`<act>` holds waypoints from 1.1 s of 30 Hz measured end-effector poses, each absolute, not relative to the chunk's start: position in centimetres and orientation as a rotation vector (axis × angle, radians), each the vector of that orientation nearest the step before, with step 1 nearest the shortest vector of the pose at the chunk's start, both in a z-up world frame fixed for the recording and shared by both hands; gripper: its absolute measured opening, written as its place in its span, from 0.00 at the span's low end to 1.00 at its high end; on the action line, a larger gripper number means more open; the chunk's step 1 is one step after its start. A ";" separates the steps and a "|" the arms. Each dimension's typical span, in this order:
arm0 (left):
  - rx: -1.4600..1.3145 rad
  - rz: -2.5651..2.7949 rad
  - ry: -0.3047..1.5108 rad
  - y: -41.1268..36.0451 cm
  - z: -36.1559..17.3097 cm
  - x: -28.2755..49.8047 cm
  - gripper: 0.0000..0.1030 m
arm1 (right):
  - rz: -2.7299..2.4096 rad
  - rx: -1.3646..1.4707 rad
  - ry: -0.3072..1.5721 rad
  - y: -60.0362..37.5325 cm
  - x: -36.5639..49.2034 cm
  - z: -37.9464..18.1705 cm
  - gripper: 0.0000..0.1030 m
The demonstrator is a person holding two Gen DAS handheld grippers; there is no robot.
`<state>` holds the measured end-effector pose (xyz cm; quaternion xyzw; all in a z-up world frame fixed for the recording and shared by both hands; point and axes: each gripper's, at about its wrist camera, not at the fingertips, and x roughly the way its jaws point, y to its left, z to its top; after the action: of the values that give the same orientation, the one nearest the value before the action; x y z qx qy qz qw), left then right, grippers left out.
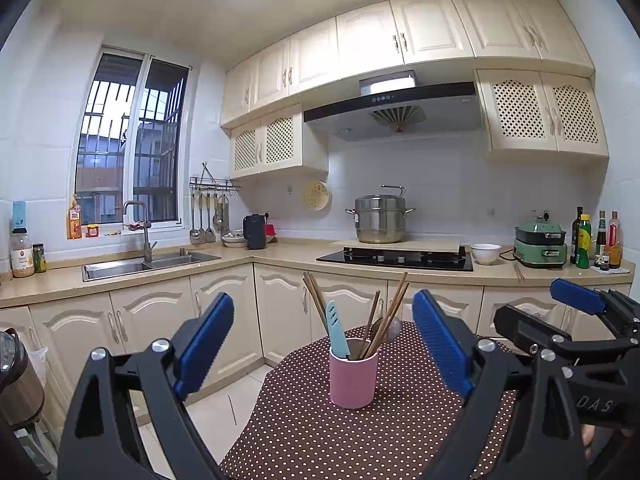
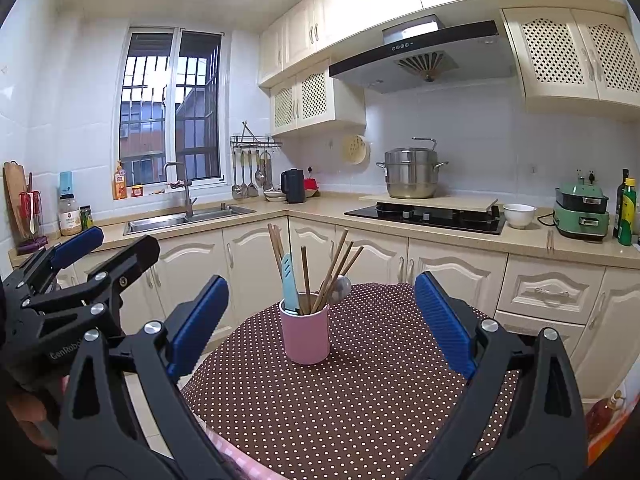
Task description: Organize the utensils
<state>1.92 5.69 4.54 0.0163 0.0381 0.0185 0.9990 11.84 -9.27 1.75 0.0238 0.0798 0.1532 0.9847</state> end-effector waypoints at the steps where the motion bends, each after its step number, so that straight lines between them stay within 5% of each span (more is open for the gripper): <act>1: 0.033 0.037 0.076 5.7 4.5 1.9 0.87 | 0.308 0.049 0.162 -9.3 11.9 1.7 0.90; 33: 0.045 0.035 0.092 5.9 3.9 2.5 0.87 | 0.312 0.060 0.189 -9.1 12.3 0.9 0.90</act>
<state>2.48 5.86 3.91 0.0226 0.0458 0.0174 0.9985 12.31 -9.10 0.91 0.0297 0.0939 0.1550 0.9830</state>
